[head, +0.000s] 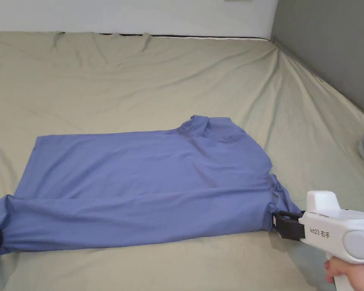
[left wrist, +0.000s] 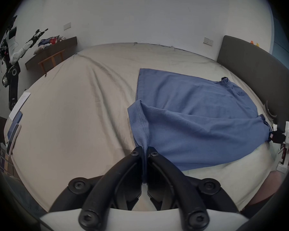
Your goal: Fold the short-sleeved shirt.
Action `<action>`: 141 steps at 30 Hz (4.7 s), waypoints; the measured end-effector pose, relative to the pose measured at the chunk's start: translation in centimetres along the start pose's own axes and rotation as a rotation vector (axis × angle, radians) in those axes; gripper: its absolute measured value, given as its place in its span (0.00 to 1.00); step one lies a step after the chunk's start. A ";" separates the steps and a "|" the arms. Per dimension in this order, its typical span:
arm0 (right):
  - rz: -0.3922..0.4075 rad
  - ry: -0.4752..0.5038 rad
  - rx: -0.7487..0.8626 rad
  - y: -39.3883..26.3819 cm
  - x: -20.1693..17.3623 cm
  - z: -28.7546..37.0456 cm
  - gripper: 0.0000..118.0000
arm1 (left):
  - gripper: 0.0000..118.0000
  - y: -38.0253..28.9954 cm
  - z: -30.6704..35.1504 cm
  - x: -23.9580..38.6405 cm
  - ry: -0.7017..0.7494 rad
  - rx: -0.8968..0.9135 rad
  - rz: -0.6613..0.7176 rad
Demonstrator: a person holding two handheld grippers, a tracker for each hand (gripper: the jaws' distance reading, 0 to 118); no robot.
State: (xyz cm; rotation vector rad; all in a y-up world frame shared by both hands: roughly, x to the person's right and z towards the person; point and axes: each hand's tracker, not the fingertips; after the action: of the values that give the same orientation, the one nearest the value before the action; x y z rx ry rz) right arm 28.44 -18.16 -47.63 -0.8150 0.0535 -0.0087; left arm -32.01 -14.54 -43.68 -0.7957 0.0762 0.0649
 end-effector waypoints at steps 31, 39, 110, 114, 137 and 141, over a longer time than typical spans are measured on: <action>0.111 0.030 -0.054 -7.3 -1.0 10.1 0.12 | 0.05 -9.1 6.6 -3.0 -0.061 -0.116 0.099; -0.097 -0.100 0.012 -6.9 2.6 12.0 0.87 | 0.86 -9.2 7.9 -4.4 0.182 -0.028 -0.093; 0.090 0.158 0.232 14.4 -0.7 5.5 0.02 | 0.01 10.5 1.9 -3.2 -0.245 0.131 0.129; 0.082 0.199 0.213 10.0 0.8 10.4 0.02 | 0.01 6.7 6.6 -4.0 -0.253 0.140 0.115; 0.148 0.025 -0.006 -6.2 2.0 8.2 0.44 | 0.19 -8.0 5.9 -3.3 -0.115 -0.103 -0.015; -0.033 -0.039 0.041 -6.0 3.2 12.8 0.92 | 0.63 -5.2 11.9 -2.8 -0.091 0.027 0.008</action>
State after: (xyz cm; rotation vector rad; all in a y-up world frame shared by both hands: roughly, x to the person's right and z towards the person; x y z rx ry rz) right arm 32.38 -13.09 -34.65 -0.7743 0.0034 -0.0251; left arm -33.86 -9.69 -31.41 -0.7646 -0.0059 0.1073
